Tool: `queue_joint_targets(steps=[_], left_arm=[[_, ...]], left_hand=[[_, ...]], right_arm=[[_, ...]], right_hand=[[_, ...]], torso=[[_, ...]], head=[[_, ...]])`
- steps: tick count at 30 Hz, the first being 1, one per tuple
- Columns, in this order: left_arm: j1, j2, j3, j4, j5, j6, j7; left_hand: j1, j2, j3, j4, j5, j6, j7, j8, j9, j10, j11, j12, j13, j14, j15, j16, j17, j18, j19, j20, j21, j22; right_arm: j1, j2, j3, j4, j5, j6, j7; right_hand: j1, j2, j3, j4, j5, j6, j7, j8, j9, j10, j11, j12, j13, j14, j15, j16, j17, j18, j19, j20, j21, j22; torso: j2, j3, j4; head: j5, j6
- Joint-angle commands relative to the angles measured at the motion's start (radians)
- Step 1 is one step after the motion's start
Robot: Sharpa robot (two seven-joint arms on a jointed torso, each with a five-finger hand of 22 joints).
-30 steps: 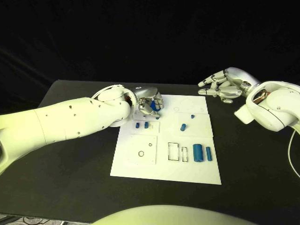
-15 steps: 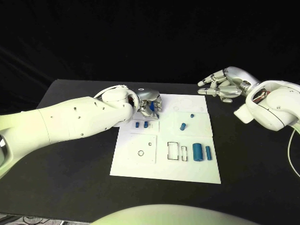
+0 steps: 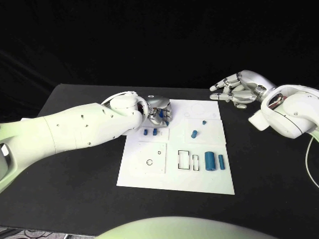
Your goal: Assemble the parts on the task board
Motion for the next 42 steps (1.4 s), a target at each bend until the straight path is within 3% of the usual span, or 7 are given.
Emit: queue_joint_targets(steps=[1, 18, 24, 30, 38, 42], left_arm=[[-0.004, 0.007, 0.001, -0.005, -0.015, 0.008, 0.007], [-0.011, 0.023, 0.001, -0.027, -0.019, 0.053, -0.019], [-0.011, 0.016, 0.003, -0.019, 0.003, 0.017, -0.002], [-0.011, -0.007, 0.013, 0.013, 0.036, -0.025, 0.011], [-0.009, -0.070, 0.049, 0.087, 0.097, -0.054, -0.015], [-0.006, -0.101, 0.056, 0.105, 0.120, -0.051, -0.026]], left_hand=[[0.003, 0.013, 0.016, -0.003, 0.003, 0.013, -0.002, -0.005, -0.004, 0.016, -0.002, -0.010, -0.006, 0.012, -0.001, 0.009, 0.004, -0.021, 0.013, -0.001, 0.016, 0.017], [-0.003, 0.016, 0.060, -0.019, 0.003, 0.048, -0.001, -0.016, -0.012, 0.068, -0.007, -0.040, -0.021, 0.028, -0.009, 0.025, 0.014, -0.038, 0.047, -0.009, 0.099, 0.100], [0.018, 0.032, 0.101, -0.046, 0.003, 0.066, 0.005, -0.022, -0.016, 0.096, -0.007, -0.055, -0.020, 0.043, -0.009, 0.038, 0.035, -0.045, 0.061, -0.011, 0.131, 0.132], [0.012, 0.029, 0.107, -0.049, 0.002, 0.069, 0.007, -0.024, -0.017, 0.100, -0.007, -0.061, -0.020, 0.045, -0.008, 0.039, 0.036, -0.046, 0.063, -0.011, 0.134, 0.136], [-0.001, 0.025, 0.113, -0.050, 0.002, 0.070, 0.009, -0.030, -0.019, 0.102, -0.005, -0.074, -0.021, 0.046, -0.007, 0.037, 0.033, -0.047, 0.065, -0.010, 0.138, 0.141], [-0.003, 0.024, 0.114, -0.050, 0.002, 0.071, 0.009, -0.031, -0.020, 0.103, -0.005, -0.076, -0.021, 0.047, -0.007, 0.038, 0.033, -0.047, 0.066, -0.010, 0.141, 0.144]], right_arm=[[0.000, 0.000, 0.000, 0.002, -0.003, 0.009, 0.008], [0.001, 0.001, 0.000, 0.004, -0.010, 0.010, 0.007], [0.001, 0.001, 0.000, 0.004, -0.011, 0.009, 0.008], [0.001, 0.002, 0.000, 0.003, -0.011, 0.009, 0.009], [0.001, 0.002, 0.000, 0.002, -0.011, 0.009, 0.009], [0.001, 0.001, 0.000, 0.002, -0.011, 0.009, 0.009]], right_hand=[[0.003, 0.005, 0.003, 0.002, 0.005, -0.002, 0.004, 0.007, -0.001, 0.004, -0.005, 0.001, 0.000, 0.030, -0.004, -0.005, 0.001, 0.013, 0.003, -0.002, -0.005, -0.001], [0.003, 0.005, 0.003, 0.002, 0.005, -0.002, 0.004, 0.007, -0.001, 0.004, -0.005, 0.001, 0.000, 0.030, -0.004, -0.005, 0.001, 0.013, 0.003, -0.002, -0.005, -0.001], [0.003, 0.005, 0.003, 0.002, 0.005, -0.002, 0.004, 0.007, -0.001, 0.004, -0.005, 0.001, 0.000, 0.030, -0.004, -0.005, 0.001, 0.013, 0.003, -0.002, -0.005, -0.001], [0.003, 0.005, 0.002, 0.003, 0.007, -0.001, 0.004, 0.007, -0.001, 0.005, -0.005, 0.001, 0.000, 0.030, -0.004, -0.005, 0.000, 0.013, 0.003, -0.002, -0.005, -0.001], [0.003, 0.005, 0.002, 0.003, 0.008, -0.001, 0.004, 0.008, -0.001, 0.005, -0.005, 0.001, 0.000, 0.030, -0.004, -0.006, 0.000, 0.013, 0.003, -0.002, -0.006, -0.001], [0.003, 0.005, 0.002, 0.003, 0.008, -0.001, 0.004, 0.008, -0.001, 0.005, -0.005, 0.001, 0.000, 0.030, -0.004, -0.006, 0.000, 0.013, 0.003, -0.002, -0.006, -0.001]], torso=[[0.000, -0.0002, -0.0002], [-0.001, 0.0007, -0.0001], [-0.001, 0.0005, 0.0001], [-0.002, 0.0009, 0.0007], [-0.001, 0.0004, 0.0019], [-0.002, 0.0019, 0.0032]], head=[[-0.001, -0.002], [-0.003, -0.009], [-0.005, -0.008], [-0.006, -0.006], [-0.004, 0.000], [-0.005, 0.000]])
